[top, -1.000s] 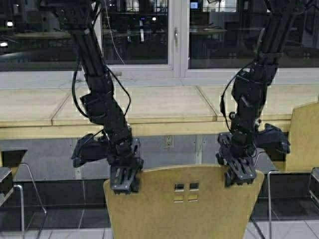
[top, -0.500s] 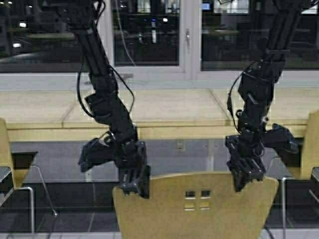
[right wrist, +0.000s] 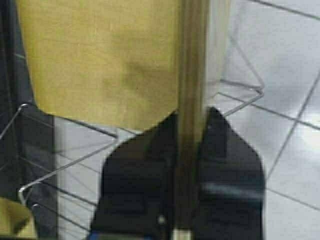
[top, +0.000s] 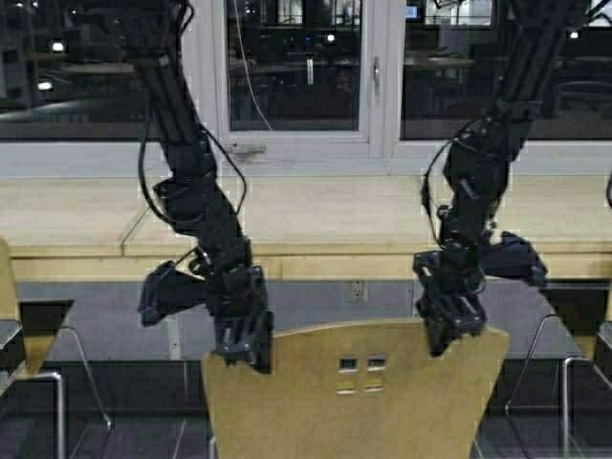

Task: Push the chairs under the table

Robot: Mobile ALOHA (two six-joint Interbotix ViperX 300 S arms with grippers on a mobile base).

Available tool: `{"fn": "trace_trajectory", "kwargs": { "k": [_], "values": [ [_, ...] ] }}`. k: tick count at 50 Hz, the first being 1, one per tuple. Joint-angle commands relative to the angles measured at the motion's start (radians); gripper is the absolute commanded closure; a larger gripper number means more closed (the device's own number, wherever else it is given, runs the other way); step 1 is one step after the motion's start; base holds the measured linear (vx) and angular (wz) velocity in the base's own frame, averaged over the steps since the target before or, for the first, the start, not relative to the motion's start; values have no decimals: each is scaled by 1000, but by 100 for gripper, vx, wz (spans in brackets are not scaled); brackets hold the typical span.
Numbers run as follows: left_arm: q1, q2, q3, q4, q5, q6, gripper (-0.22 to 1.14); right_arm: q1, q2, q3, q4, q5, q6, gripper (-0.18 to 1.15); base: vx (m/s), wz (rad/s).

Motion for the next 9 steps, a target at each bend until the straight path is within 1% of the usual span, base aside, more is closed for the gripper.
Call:
{"fn": "trace_trajectory", "kwargs": {
  "k": [1, 5, 9],
  "values": [
    [55, 2, 5, 37, -23, 40, 89, 83, 5, -35, 77, -8, 6, 92, 23, -1],
    [64, -6, 6, 43, -23, 43, 89, 107, 20, -61, 120, -12, 2, 92, 22, -5],
    [77, -6, 2, 60, -23, 44, 89, 118, 34, -84, 127, -14, 2, 92, 24, -4]
  ]
}}
